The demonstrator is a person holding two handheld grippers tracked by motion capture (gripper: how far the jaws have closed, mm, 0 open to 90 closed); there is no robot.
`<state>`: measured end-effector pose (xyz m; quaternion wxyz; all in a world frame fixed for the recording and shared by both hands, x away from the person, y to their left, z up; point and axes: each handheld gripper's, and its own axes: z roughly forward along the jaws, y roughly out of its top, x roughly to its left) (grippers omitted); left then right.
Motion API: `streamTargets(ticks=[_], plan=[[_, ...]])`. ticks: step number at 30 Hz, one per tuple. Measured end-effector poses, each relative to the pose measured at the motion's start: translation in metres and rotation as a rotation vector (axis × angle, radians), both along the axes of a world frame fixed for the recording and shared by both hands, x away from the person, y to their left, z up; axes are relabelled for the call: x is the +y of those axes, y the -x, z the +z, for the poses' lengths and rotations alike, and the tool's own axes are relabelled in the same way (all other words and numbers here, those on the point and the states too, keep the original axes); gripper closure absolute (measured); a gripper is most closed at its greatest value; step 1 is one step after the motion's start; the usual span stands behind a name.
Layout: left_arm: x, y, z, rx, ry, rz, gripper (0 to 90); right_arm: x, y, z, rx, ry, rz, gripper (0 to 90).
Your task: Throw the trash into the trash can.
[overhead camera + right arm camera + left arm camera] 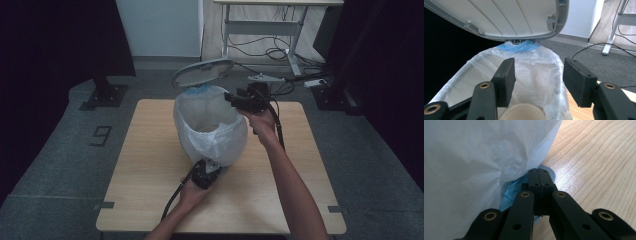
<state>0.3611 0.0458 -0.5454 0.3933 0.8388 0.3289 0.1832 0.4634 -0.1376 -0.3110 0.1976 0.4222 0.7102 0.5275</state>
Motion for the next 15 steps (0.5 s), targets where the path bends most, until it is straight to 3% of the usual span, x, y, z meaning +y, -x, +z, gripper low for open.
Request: streamTargets(ticks=[5,15], plan=[[0.000,0.000,0.000,-0.003,-0.003,0.000,90.0,-0.012,0.007,0.001,-0.021,-0.016,0.007,40.3],[-0.001,0.001,0.000,-0.007,-0.006,0.003,90.0,-0.025,0.014,-0.001,-0.022,-0.018,-0.005,40.2]])
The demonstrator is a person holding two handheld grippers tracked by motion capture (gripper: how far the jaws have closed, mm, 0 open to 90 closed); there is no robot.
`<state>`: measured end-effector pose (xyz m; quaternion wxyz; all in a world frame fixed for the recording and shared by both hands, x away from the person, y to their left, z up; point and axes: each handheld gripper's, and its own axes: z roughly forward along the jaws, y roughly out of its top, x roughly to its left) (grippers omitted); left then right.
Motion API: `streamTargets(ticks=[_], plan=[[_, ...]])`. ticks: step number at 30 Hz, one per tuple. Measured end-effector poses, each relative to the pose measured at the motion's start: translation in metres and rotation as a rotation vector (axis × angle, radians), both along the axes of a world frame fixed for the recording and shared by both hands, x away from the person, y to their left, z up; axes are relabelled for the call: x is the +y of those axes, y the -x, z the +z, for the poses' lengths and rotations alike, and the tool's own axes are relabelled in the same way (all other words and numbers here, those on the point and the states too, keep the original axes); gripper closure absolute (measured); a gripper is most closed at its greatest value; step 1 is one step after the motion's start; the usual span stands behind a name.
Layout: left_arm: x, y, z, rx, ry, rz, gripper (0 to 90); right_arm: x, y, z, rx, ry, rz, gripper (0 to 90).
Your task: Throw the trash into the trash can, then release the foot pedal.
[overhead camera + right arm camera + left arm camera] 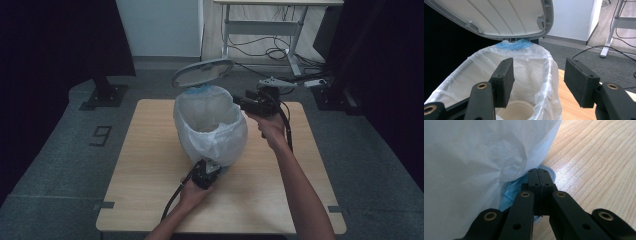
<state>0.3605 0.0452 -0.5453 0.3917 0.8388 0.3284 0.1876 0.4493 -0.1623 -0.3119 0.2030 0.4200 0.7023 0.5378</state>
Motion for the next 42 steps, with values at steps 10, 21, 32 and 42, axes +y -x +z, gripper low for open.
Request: streamTargets(ticks=[10,21,32,42], plan=[[-0.001,0.000,0.000,0.006,0.008,0.008,90.0,-0.013,0.010,-0.003,-0.012,-0.004,-0.008,40.3],[0.002,0.003,0.006,0.015,0.026,0.006,84.2,-0.031,0.022,-0.009,-0.024,-0.009,-0.014,40.2],[0.006,0.009,0.014,0.033,0.086,0.008,66.8,-0.051,0.041,-0.030,-0.039,0.003,-0.007,38.3],[0.011,0.021,0.018,0.044,0.071,-0.041,52.6,-0.080,0.069,-0.060,-0.041,0.009,-0.010,37.7]])
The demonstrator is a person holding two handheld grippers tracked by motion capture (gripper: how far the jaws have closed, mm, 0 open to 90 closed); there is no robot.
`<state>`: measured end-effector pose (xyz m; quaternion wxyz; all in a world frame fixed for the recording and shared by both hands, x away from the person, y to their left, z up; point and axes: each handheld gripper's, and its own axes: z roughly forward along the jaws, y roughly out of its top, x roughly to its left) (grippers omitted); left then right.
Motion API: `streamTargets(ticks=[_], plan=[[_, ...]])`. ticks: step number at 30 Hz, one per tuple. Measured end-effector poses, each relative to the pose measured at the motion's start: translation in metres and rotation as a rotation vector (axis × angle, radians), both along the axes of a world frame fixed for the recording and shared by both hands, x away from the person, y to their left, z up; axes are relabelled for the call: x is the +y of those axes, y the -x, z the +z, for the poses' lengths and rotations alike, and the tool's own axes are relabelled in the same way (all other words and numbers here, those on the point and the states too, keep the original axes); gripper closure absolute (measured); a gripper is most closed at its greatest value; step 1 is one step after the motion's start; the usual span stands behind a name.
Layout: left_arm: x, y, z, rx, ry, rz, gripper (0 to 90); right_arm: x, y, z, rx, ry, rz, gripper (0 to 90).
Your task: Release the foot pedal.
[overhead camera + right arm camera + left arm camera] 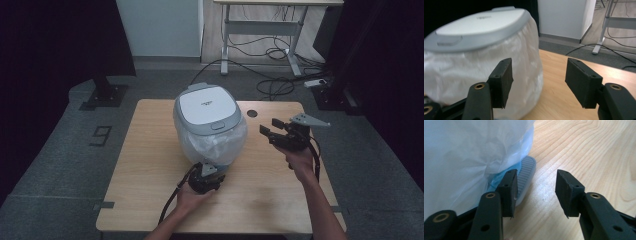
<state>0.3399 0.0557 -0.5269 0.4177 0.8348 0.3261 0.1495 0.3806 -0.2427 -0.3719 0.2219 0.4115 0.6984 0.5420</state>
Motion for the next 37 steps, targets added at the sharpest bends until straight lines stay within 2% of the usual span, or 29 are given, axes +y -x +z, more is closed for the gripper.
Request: streamTargets(ticks=[6,13,17,24,27,37], plan=[[0.009,0.006,0.008,0.028,0.033,-0.007,48.2,-0.019,0.018,-0.026,0.018,-0.001,-0.021,37.8],[0.027,0.014,0.009,0.036,0.008,-0.004,45.8,-0.033,0.035,-0.065,0.059,0.027,-0.040,37.9],[0.040,0.015,0.008,0.044,0.004,0.016,45.1,-0.035,0.042,-0.085,0.085,0.032,-0.039,38.1],[0.053,0.015,0.005,0.057,0.018,0.040,44.8,-0.030,0.049,-0.117,0.128,0.106,-0.031,38.1],[0.054,0.015,0.004,0.060,0.020,0.045,44.5,-0.029,0.049,-0.123,0.140,0.124,-0.031,38.1],[0.057,0.016,0.000,0.061,0.001,0.055,43.9,-0.035,0.051,-0.126,0.147,0.121,-0.044,37.6]])
